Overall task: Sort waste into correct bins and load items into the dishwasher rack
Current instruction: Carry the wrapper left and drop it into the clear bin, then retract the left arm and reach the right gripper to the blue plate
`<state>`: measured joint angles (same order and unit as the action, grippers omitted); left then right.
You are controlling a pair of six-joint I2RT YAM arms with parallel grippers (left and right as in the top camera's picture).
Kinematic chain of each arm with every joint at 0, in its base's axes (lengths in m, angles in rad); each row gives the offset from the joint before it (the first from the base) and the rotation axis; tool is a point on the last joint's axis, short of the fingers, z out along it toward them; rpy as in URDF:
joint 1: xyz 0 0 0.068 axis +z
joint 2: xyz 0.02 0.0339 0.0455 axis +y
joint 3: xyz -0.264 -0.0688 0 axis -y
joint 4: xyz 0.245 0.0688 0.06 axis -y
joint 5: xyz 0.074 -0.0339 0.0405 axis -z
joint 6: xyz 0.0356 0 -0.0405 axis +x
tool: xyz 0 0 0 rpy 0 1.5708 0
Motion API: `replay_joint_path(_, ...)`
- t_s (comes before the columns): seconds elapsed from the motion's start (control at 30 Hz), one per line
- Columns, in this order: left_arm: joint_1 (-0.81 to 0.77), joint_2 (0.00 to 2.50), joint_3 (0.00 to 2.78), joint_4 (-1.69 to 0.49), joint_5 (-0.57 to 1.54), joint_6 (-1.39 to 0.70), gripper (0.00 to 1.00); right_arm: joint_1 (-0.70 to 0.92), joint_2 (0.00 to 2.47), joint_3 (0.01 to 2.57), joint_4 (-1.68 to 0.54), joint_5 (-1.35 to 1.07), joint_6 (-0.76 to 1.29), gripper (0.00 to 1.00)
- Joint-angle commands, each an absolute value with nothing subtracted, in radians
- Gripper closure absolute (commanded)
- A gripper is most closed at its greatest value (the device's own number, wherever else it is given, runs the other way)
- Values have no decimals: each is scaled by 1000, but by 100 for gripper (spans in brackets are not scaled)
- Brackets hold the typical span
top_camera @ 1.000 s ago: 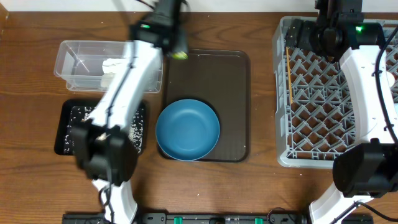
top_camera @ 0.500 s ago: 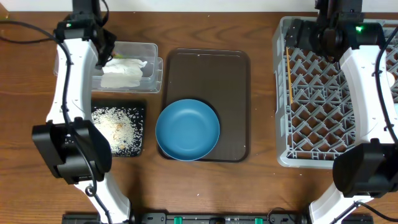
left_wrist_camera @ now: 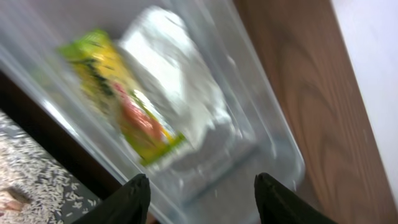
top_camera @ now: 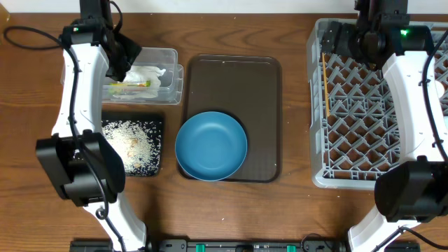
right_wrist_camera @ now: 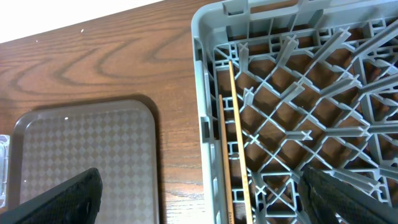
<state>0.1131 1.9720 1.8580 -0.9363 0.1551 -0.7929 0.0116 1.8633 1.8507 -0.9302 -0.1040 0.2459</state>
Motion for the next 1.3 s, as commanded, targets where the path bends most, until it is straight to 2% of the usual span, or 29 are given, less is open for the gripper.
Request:
replay_joint_path(0.0, 96, 1867, 1857, -943, 300, -594, 43, 27, 1837, 1850, -932, -105, 257, 1)
replay_joint_path(0.13, 93, 1758, 1857, -957, 249, -581, 40, 27, 1837, 1850, -932, -105, 257, 1)
replay_joint_path(0.33, 144, 1634, 1857, -1034, 26, -583, 35, 28, 1837, 1850, -932, -105, 257, 1)
replay_joint_path(0.57, 337, 1591, 1857, -1173, -65, -727, 35, 27, 1837, 1850, -932, -105, 257, 1)
replay_joint_path(0.6, 367, 1592, 1857, -1189, -65, -740, 24, 28, 1837, 1850, -932, -105, 257, 1)
replay_joint_path(0.67, 423, 1594, 1857, -1214, -64, -743, 18, 27, 1837, 1850, -932, -105, 257, 1)
replay_joint_path(0.83, 508, 1594, 1857, -1219, -65, -742, 15, 26, 1837, 1850, -926, -110, 262, 1)
replay_joint_path(0.93, 533, 1594, 1857, -1219, -65, -742, 14, 27, 1837, 1850, -864, -133, 369, 1)
replay_joint_path(0.97, 536, 1594, 1857, -1219, -65, -742, 14, 28, 1837, 1850, -857, -175, 419, 1)
replay_joint_path(1.07, 538, 1594, 1857, -1219, -65, -742, 13, 35, 1839, 1850, -855, -542, 444, 1)
replay_joint_path(1.17, 538, 1594, 1857, -1219, -65, -742, 13, 93, 1850, 1849, -864, -795, 234, 4)
replay_joint_path(1.27, 538, 1594, 1857, -1219, -65, -742, 13, 210, 1851, 1849, -967, -786, 56, 4)
